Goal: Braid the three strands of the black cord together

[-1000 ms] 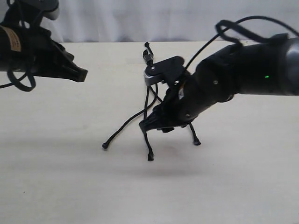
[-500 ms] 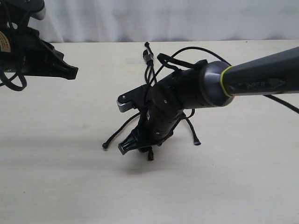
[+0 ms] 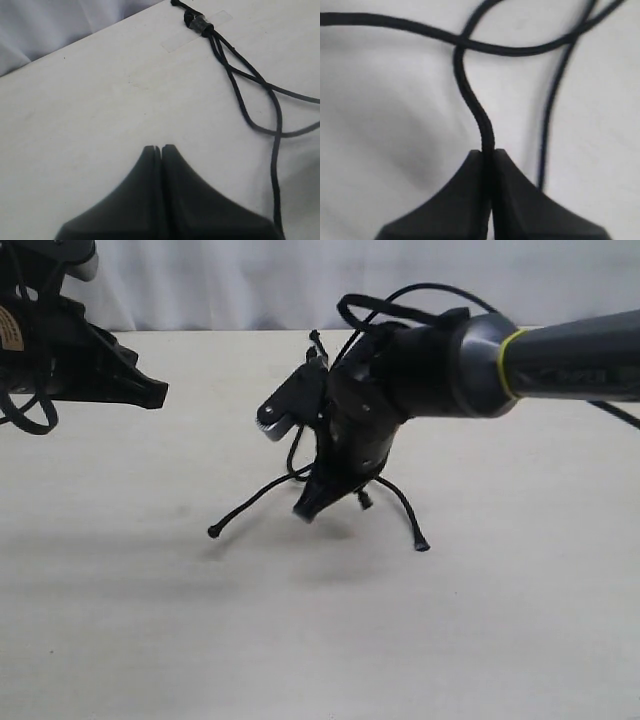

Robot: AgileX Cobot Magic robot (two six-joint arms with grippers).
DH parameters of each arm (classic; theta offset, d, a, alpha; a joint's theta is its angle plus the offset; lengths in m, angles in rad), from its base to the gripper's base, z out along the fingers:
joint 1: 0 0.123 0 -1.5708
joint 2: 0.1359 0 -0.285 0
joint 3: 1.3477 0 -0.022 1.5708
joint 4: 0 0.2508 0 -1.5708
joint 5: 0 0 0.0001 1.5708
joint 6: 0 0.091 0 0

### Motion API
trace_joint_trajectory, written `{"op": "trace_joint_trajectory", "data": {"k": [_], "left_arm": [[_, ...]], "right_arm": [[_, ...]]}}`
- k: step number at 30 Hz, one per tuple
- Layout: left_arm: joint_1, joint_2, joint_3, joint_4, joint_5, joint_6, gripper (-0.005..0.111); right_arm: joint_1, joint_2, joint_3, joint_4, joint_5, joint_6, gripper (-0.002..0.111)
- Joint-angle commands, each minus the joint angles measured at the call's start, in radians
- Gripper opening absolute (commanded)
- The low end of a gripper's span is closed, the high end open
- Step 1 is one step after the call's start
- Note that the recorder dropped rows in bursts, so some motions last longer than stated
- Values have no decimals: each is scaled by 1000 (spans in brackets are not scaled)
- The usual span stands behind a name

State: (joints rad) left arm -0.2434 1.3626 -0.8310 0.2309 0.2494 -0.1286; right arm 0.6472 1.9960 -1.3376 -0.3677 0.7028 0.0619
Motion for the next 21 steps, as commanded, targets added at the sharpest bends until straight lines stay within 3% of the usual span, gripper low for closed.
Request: {"op": "trace_joint_trajectory", "data": {"k": [1, 8, 12, 15, 18, 21], "left_arm": [[5, -7, 2, -11, -17, -7, 0], [5, -7, 2, -11, -17, -7, 0], [5, -7, 2, -11, -21, -7, 0], [5, -7, 2, -11, -25, -7, 0], [5, -7, 2, -11, -27, -7, 0], [5, -7, 2, -11, -23, -7, 0]], "right_arm": [[-73, 3, -11, -175, 10, -9, 4], [-179, 94, -11, -187, -100, -9, 4], [-192, 148, -11, -159, -48, -9, 4], [-181, 153, -5, 24, 30, -81, 4], [-109, 153, 1, 391, 164, -418, 4], [-42, 118, -1, 453, 149, -532, 4]]}}
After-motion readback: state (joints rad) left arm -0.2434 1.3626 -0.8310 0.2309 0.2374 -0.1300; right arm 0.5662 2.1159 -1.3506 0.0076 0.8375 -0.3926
